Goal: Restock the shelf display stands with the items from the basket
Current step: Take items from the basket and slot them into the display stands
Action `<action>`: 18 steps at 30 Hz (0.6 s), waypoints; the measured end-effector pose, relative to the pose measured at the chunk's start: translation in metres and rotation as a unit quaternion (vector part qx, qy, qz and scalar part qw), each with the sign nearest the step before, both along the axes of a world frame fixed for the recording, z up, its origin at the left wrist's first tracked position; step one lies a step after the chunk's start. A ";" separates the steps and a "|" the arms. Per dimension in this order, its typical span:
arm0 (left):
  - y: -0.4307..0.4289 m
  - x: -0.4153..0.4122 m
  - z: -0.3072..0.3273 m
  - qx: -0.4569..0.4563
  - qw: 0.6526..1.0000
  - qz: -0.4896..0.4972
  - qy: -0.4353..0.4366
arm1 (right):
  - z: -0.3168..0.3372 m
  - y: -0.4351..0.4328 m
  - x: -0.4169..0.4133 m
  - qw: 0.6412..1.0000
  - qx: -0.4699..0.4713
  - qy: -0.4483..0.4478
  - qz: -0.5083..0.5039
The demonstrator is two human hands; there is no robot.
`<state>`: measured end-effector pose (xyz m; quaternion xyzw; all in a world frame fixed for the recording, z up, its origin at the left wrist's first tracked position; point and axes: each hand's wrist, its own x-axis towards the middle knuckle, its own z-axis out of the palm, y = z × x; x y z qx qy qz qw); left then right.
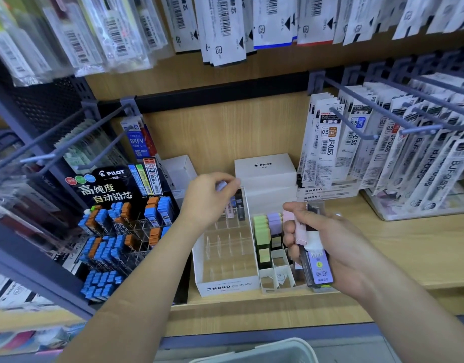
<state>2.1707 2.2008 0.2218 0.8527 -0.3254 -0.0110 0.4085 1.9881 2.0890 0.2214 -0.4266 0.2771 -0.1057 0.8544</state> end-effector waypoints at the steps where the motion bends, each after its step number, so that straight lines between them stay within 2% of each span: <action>1: 0.000 -0.003 0.006 -0.063 0.994 0.010 0.090 | 0.000 0.001 0.001 1.000 0.005 0.000 0.001; 2: -0.001 -0.007 0.013 -0.124 0.973 0.011 0.196 | 0.001 0.002 0.001 1.000 0.009 0.001 0.003; 4: 0.001 -0.021 0.026 -0.218 0.900 -0.024 0.378 | 0.003 0.005 0.002 1.000 0.004 0.001 0.016; 6: 0.003 -0.038 0.034 -0.262 0.845 -0.079 0.460 | 0.005 0.011 0.004 0.999 -0.021 0.001 0.040; 9: 0.006 -0.062 0.041 -0.288 0.832 -0.132 0.455 | 0.009 0.022 0.005 0.995 -0.060 -0.025 0.078; 14: 0.012 -0.082 0.042 -0.339 0.825 -0.104 0.440 | 0.015 0.033 0.003 0.984 -0.133 -0.055 0.101; 18: 0.020 -0.093 0.038 -0.354 0.820 -0.084 0.442 | 0.016 0.039 0.002 0.981 -0.148 -0.060 0.114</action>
